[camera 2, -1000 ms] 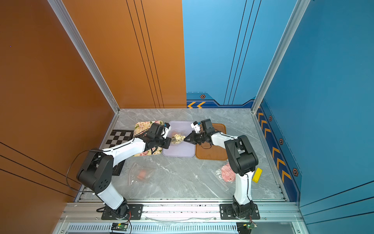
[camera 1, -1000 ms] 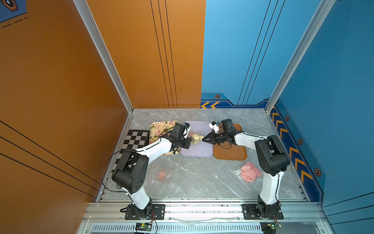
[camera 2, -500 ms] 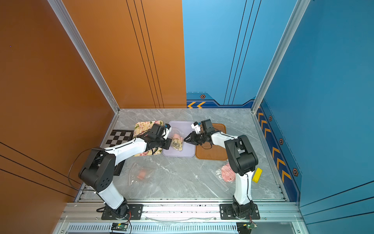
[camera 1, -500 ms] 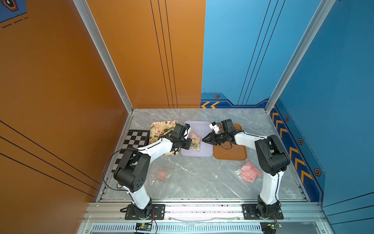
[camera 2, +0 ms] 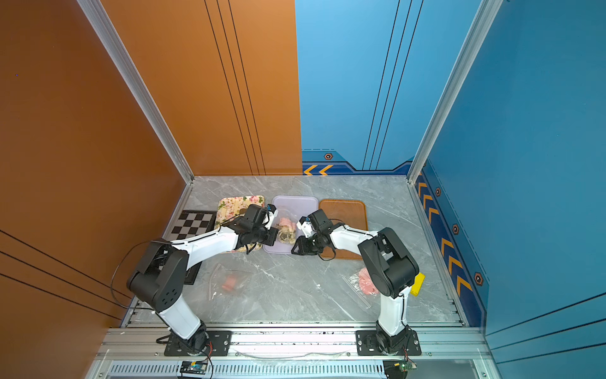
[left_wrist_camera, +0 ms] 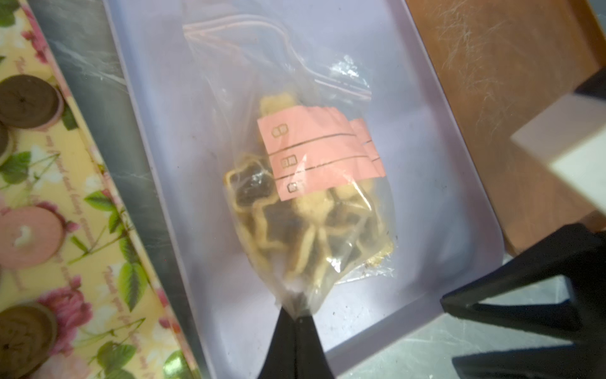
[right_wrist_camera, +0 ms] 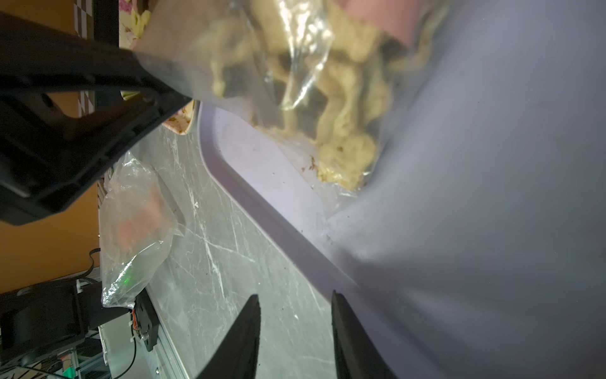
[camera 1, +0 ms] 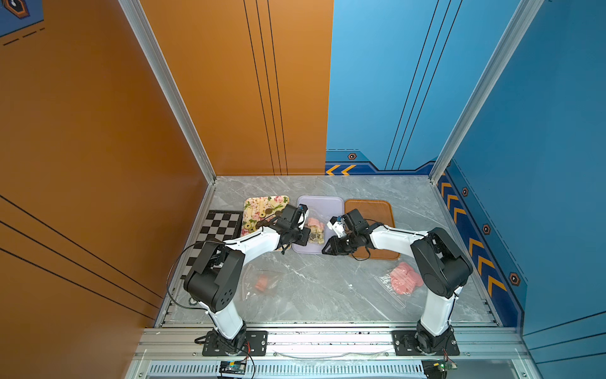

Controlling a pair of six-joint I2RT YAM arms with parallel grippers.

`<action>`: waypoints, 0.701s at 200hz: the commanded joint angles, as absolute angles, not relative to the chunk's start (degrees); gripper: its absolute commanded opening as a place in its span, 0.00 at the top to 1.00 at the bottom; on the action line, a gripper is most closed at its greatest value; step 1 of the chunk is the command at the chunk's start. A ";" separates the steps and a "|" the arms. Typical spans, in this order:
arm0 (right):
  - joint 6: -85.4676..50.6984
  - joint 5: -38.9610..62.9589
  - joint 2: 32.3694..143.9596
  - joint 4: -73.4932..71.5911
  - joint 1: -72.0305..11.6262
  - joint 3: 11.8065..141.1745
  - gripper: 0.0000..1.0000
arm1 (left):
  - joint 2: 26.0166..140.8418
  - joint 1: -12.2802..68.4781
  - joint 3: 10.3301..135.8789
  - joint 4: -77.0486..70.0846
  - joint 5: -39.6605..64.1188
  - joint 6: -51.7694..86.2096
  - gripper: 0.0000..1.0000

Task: Pour cookies out of the ziploc bag
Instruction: 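Pour the cookies out of the ziploc bag onto the tray.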

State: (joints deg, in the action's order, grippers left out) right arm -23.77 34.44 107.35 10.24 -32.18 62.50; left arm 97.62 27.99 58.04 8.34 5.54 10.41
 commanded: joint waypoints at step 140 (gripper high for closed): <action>-26.63 31.61 114.87 4.83 -32.64 66.07 0.84 | 95.88 28.80 57.46 7.47 4.62 11.69 1.00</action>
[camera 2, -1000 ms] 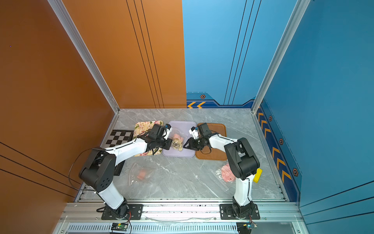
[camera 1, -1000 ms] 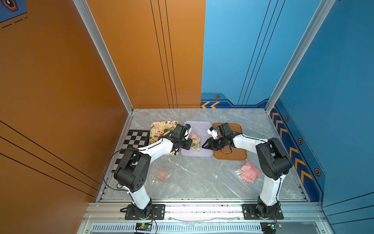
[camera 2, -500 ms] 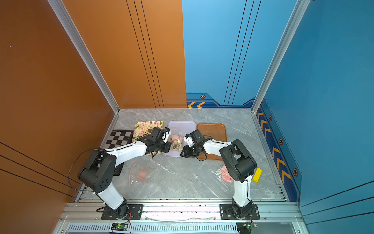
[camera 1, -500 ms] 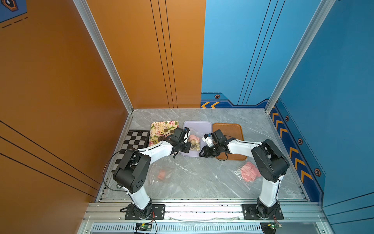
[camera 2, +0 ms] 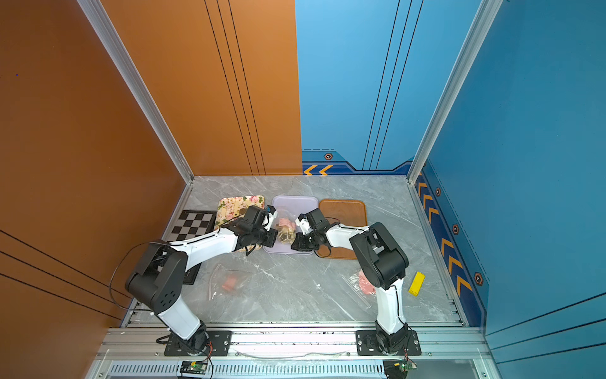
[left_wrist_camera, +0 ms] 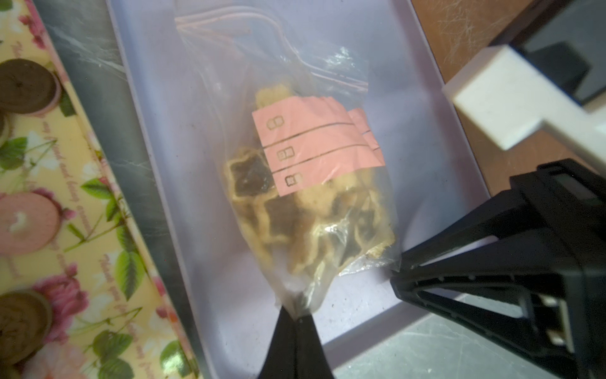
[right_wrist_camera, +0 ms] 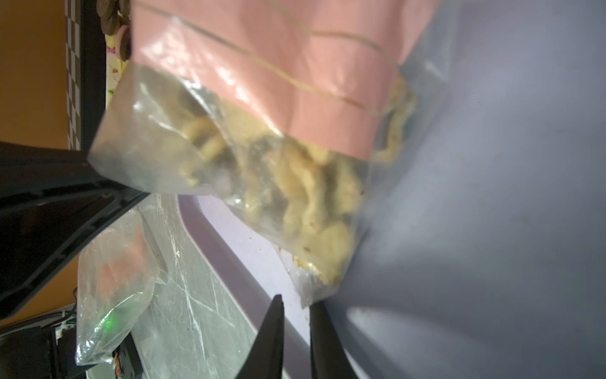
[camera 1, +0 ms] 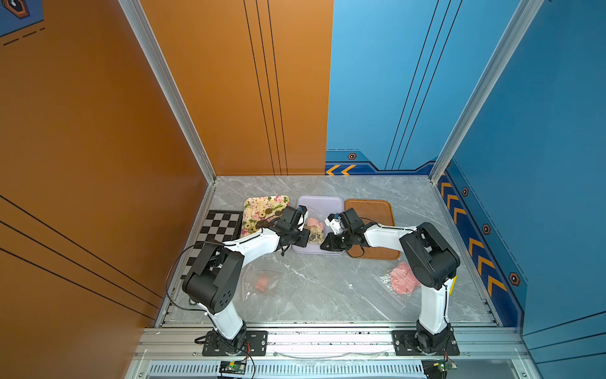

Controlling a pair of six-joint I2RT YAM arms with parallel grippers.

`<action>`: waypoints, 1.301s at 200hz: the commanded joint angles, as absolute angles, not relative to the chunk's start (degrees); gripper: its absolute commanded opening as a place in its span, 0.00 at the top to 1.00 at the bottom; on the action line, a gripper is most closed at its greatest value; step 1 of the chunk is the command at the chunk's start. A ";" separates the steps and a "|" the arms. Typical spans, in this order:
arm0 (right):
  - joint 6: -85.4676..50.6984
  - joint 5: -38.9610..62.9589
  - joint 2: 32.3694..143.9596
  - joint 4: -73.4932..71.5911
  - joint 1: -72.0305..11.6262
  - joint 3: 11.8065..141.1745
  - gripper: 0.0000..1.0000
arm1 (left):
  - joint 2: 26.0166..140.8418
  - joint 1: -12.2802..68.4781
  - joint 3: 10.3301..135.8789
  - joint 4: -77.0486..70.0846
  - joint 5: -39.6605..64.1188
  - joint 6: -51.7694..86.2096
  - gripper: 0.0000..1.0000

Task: Pour cookies out of the ziploc bag
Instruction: 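Pour the cookies out of the ziploc bag onto the tray.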

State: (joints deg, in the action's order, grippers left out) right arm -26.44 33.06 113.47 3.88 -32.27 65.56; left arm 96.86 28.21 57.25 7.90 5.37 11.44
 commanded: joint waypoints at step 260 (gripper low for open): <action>-32.02 24.52 108.79 -1.05 -33.57 59.67 0.60 | 92.33 28.39 53.54 5.76 7.91 12.84 1.00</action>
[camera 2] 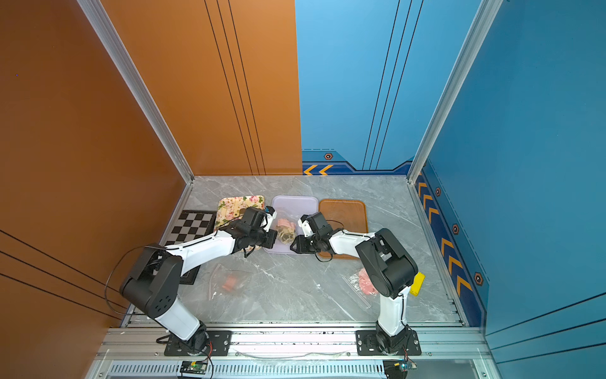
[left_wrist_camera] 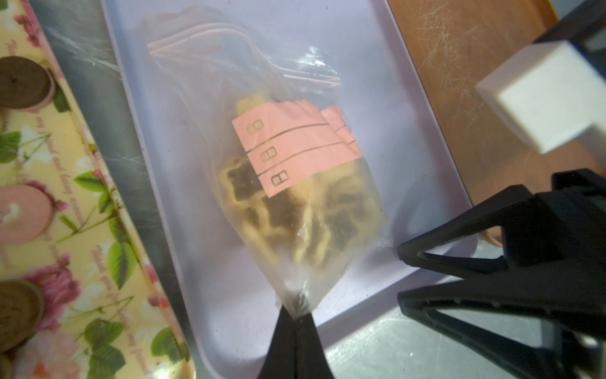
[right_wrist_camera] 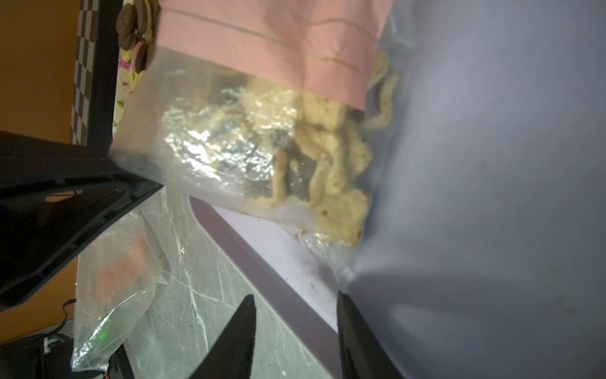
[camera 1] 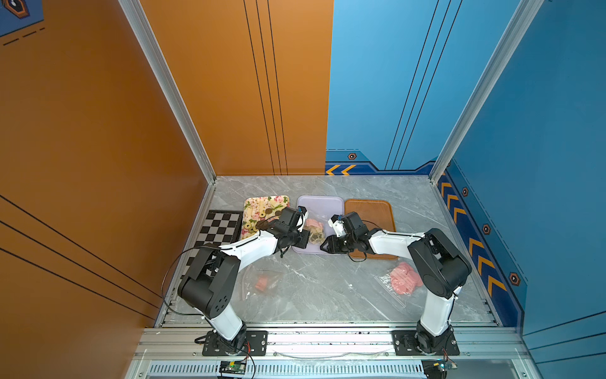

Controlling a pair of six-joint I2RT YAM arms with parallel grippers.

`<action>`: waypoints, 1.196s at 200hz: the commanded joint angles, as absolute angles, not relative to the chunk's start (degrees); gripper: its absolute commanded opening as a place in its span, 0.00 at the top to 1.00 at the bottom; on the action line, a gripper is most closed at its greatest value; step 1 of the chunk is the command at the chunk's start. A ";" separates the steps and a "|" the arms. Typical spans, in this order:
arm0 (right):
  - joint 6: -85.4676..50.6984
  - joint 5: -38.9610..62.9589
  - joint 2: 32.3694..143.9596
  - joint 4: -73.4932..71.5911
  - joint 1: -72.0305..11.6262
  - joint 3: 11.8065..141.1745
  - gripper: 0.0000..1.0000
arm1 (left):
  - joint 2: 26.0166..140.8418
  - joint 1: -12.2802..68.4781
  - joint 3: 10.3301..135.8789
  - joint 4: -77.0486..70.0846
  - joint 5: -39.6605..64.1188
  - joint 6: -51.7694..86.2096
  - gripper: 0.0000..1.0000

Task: Pour cookies out of the ziploc bag
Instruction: 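Pour the cookies out of the ziploc bag onto the tray.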

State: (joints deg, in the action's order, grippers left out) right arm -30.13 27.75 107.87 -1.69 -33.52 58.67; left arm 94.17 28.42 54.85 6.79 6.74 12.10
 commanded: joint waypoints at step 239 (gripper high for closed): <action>-30.89 27.17 106.52 -0.27 -31.61 62.64 1.00 | 90.58 27.38 52.32 4.85 9.52 14.02 1.00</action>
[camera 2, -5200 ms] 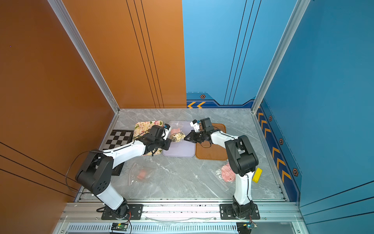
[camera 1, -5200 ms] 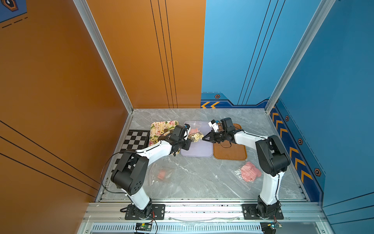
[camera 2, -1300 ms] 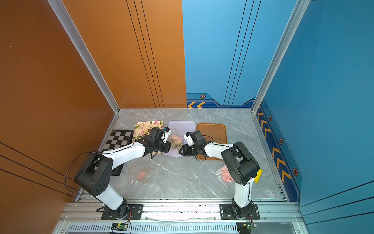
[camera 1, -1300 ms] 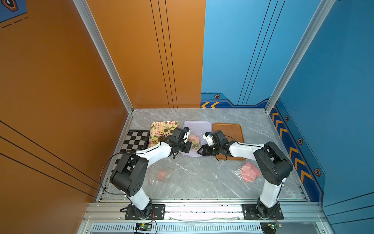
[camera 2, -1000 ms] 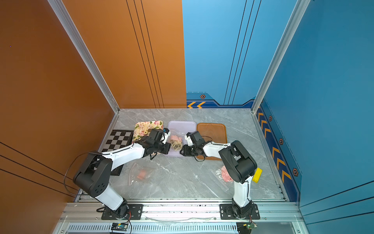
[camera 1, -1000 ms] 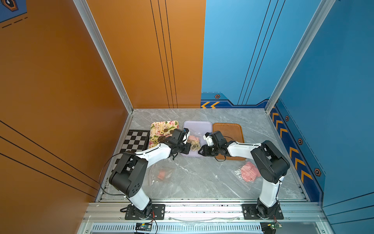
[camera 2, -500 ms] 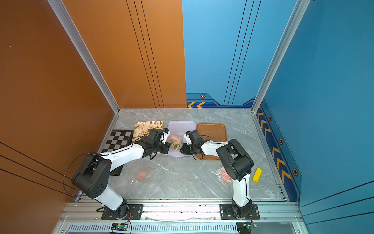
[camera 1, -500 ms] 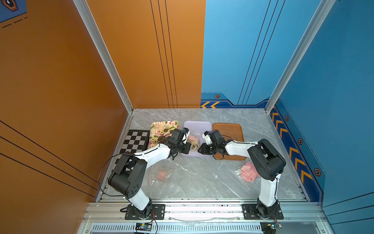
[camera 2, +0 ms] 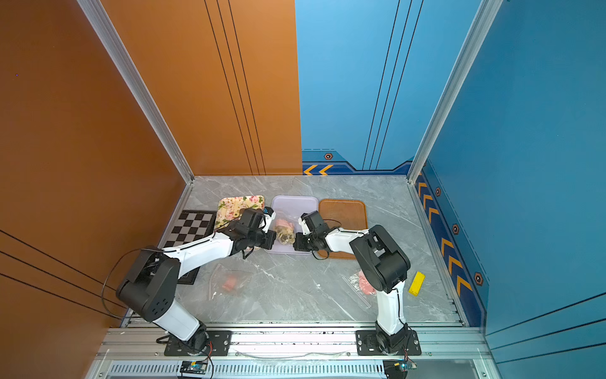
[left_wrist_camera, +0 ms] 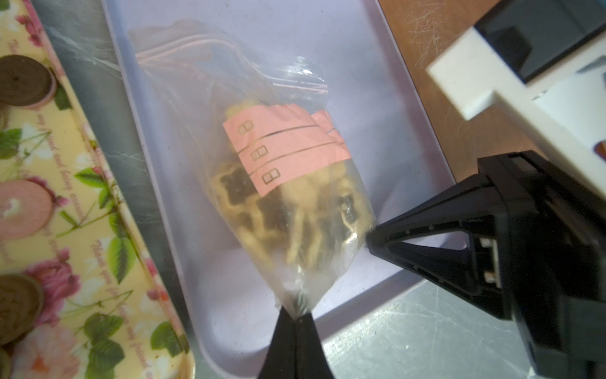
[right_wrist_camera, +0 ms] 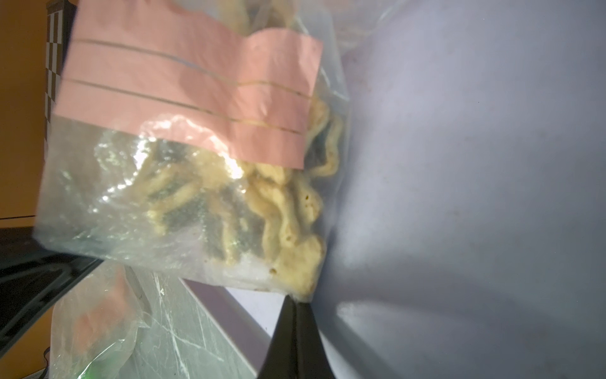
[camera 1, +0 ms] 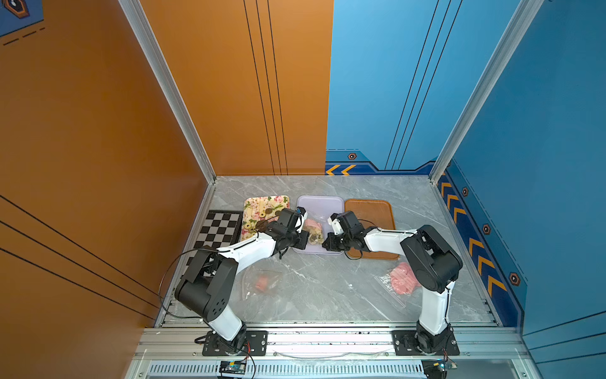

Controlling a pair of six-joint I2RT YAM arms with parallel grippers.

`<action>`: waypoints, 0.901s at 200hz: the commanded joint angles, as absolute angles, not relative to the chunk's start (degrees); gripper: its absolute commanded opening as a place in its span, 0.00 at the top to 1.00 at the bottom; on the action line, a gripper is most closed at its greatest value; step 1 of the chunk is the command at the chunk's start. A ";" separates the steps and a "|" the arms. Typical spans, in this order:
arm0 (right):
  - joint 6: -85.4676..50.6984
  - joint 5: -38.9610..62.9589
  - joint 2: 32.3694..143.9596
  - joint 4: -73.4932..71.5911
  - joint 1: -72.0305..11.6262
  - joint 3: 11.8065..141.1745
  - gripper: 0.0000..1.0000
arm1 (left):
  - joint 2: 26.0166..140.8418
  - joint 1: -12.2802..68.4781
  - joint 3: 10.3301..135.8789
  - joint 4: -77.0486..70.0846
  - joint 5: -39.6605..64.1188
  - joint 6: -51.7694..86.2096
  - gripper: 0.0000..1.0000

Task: Pour cookies out of the ziploc bag
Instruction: 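Pour the cookies out of the ziploc bag onto the tray.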

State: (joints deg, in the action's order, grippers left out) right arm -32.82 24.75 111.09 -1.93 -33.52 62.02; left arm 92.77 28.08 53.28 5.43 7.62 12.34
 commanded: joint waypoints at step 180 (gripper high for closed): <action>-33.13 41.00 103.55 -3.41 -23.64 72.42 1.00 | 94.86 24.96 65.64 10.17 14.88 18.02 1.00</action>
